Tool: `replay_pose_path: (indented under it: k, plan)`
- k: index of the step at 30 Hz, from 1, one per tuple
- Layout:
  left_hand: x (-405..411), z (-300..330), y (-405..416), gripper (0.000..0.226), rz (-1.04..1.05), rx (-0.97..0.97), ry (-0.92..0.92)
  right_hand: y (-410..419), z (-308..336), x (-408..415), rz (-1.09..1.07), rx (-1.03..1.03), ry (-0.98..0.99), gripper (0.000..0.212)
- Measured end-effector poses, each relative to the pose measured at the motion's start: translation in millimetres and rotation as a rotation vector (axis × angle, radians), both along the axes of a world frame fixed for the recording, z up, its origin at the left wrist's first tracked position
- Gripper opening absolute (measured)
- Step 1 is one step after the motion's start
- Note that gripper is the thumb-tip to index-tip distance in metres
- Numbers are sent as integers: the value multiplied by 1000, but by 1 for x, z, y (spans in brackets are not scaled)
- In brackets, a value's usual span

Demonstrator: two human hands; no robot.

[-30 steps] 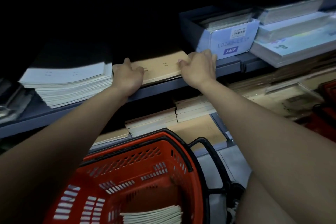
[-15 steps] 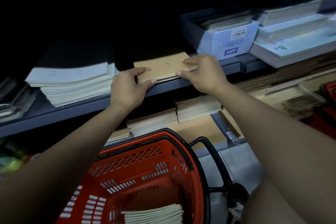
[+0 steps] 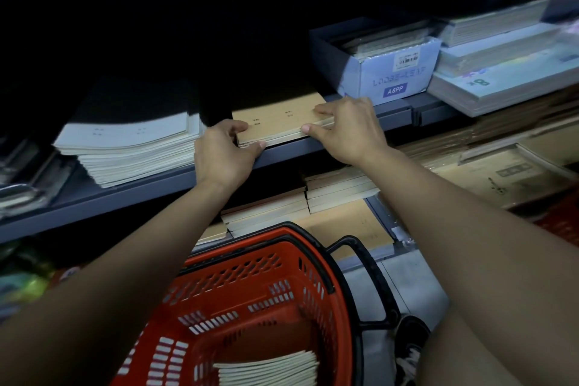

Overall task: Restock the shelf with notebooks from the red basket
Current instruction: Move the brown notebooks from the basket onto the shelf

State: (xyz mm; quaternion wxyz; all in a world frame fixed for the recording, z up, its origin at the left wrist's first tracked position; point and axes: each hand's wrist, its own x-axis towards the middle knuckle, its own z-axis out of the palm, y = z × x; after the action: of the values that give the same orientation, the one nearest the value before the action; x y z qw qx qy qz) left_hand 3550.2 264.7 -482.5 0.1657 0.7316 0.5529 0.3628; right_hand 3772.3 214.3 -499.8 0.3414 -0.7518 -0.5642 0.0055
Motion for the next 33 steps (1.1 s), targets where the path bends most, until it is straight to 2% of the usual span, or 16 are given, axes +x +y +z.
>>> replay_pose_path:
  k: [11, 18, 25, 30, 33]
  plan:
    - [-6, -6, 1, 49, -56, 0, 1, -4, -1, 5, -16, -20, 104, 66]
    - [-21, -8, -14, 60, -120, 26, 99, -21, 4, 5, -9, -22, -37, 52]
    - [-34, -5, -35, 59, -129, 53, 141, -39, 6, -12, -15, -41, -98, 43]
    - [-49, -8, -49, 55, -114, 52, 146, -49, 6, -20, -34, -97, -126, 54]
    - [-60, -14, -58, 52, -91, 15, 147, -56, 5, -27, -52, -103, -117, 53]
